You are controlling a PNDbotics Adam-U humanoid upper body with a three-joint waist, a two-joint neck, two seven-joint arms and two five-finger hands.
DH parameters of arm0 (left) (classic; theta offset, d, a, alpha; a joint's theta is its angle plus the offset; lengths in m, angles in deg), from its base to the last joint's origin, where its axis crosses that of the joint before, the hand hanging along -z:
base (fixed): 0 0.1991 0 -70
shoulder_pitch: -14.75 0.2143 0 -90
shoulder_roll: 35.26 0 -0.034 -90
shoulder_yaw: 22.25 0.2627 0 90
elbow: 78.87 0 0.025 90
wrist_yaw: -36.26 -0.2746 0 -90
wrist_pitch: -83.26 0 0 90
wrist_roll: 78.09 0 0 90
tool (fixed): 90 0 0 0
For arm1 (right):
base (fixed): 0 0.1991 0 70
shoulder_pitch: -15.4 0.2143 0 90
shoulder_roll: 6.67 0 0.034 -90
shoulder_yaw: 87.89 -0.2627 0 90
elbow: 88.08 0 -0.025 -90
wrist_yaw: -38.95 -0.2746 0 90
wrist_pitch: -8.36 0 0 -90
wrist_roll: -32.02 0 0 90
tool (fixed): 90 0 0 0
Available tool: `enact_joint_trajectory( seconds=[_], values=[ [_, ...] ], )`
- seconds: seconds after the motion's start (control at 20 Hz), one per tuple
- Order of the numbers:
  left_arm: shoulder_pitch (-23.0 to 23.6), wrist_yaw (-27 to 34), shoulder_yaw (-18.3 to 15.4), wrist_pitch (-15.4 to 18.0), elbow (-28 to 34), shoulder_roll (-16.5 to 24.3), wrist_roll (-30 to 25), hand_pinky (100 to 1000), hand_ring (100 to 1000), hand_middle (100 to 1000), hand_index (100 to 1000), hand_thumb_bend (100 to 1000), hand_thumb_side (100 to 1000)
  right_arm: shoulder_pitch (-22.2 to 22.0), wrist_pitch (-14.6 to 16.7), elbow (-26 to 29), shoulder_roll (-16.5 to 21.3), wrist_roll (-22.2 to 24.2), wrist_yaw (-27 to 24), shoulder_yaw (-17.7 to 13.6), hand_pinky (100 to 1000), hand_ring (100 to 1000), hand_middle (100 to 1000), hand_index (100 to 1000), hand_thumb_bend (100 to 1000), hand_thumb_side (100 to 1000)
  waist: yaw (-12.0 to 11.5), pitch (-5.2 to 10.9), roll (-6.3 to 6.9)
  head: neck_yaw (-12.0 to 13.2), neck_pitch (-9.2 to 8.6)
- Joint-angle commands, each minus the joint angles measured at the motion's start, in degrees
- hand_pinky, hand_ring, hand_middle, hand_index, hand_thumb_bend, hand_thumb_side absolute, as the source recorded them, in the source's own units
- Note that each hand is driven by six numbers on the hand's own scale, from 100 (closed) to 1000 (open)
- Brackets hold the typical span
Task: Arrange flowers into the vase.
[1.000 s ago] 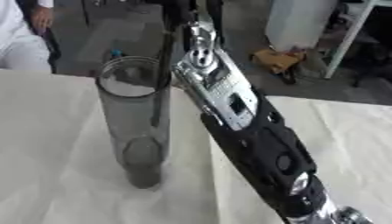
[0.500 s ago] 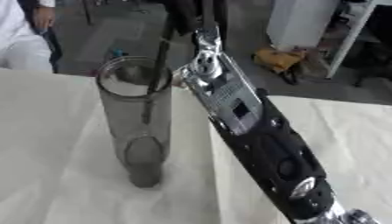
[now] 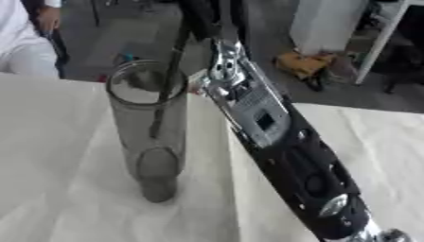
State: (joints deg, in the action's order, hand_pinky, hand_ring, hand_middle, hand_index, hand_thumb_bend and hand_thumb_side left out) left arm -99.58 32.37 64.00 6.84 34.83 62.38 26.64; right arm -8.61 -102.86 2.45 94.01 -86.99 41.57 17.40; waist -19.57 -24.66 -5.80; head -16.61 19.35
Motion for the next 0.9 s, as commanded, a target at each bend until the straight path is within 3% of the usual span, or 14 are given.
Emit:
enact_joint_trajectory(
  seconds=[0.05,0.4,0.9],
  values=[
    [-0.19,-0.01,-0.84,-0.07,0.89,1.30,0.20,759,824,836,935,100,961,0.70,-3.15,1.88,2.31,3.21,1.26,-0.07,123,200,187,270,100,889,0.10,1.89,-0.25,0.33,0.24],
    [-0.07,0.07,-0.91,-0.04,0.89,1.52,0.29,760,823,837,935,100,960,0.10,-7.34,3.69,3.47,10.29,4.15,0.11,190,248,219,309,100,925,0.26,2.35,-0.33,0.59,0.38],
    [-0.13,0.27,-0.97,-0.03,0.89,1.51,0.32,761,826,837,935,100,960,-0.49,-8.50,5.05,3.38,14.14,8.30,-0.03,367,346,268,347,100,922,0.24,2.78,-0.39,0.17,0.08]
  ],
)
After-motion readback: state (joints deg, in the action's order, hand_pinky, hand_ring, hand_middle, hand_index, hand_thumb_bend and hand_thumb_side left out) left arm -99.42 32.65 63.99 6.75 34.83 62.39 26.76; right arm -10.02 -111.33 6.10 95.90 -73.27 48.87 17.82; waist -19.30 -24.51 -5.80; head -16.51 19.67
